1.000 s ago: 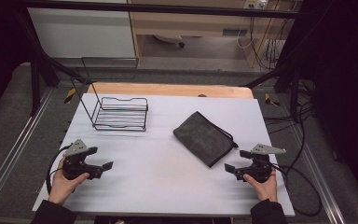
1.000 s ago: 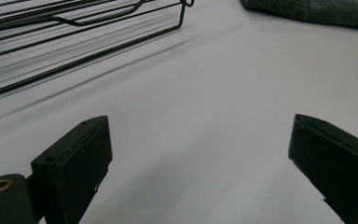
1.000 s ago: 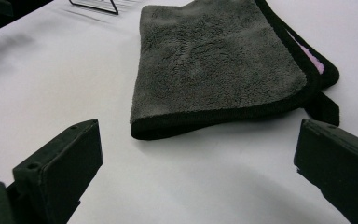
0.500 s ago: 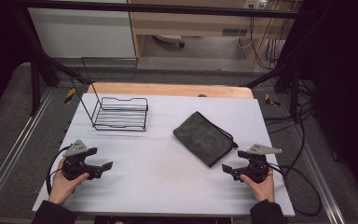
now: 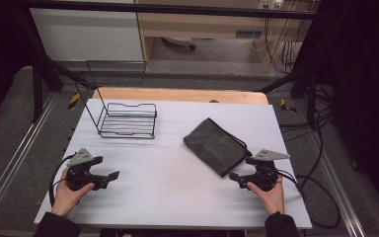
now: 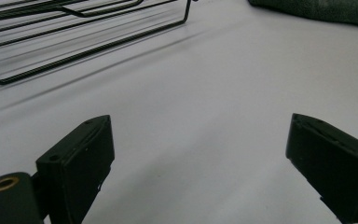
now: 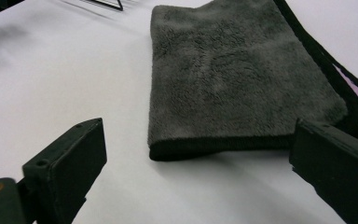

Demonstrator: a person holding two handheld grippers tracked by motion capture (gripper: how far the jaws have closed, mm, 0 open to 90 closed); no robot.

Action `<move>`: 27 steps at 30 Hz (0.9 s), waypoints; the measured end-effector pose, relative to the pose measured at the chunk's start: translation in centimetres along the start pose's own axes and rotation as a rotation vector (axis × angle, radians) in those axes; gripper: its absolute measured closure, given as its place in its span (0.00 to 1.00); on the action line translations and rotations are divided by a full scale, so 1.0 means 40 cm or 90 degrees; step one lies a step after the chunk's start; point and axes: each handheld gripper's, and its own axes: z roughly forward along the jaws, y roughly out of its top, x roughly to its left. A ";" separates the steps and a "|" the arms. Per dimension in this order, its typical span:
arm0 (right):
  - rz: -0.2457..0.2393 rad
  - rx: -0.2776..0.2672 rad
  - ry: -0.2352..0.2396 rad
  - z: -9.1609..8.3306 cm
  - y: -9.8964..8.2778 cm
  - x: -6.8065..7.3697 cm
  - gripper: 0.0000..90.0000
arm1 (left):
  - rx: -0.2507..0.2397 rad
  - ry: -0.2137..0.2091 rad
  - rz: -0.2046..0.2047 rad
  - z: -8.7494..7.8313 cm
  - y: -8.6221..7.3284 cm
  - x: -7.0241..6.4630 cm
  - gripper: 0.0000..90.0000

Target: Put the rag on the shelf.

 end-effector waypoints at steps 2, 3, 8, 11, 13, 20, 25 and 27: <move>-0.003 0.002 -0.003 0.005 0.009 0.006 0.07 | -0.001 0.000 0.000 0.000 0.000 0.000 0.09; -0.003 0.002 -0.003 0.005 0.009 0.006 0.07 | 0.000 0.000 0.000 0.000 0.000 0.000 0.09; -0.037 0.019 -0.014 0.028 0.036 0.027 0.15 | 0.005 0.005 0.003 0.001 -0.001 0.000 0.09; -0.047 0.024 -0.009 0.044 0.049 0.035 0.23 | 0.006 0.005 0.004 0.001 -0.001 0.000 0.09; -0.056 0.034 -0.008 0.059 0.056 0.041 0.28 | 0.006 0.005 0.004 0.002 -0.001 0.000 0.09; -0.079 0.060 0.006 0.102 0.059 0.054 0.51 | 0.011 0.006 0.007 0.005 -0.001 -0.001 0.09; -0.101 0.088 0.001 0.129 0.049 0.063 0.58 | 0.013 0.005 0.009 0.006 -0.001 -0.003 0.10; -0.111 0.098 -0.011 0.137 0.044 0.062 0.61 | 0.013 0.005 0.009 0.007 -0.001 -0.003 0.10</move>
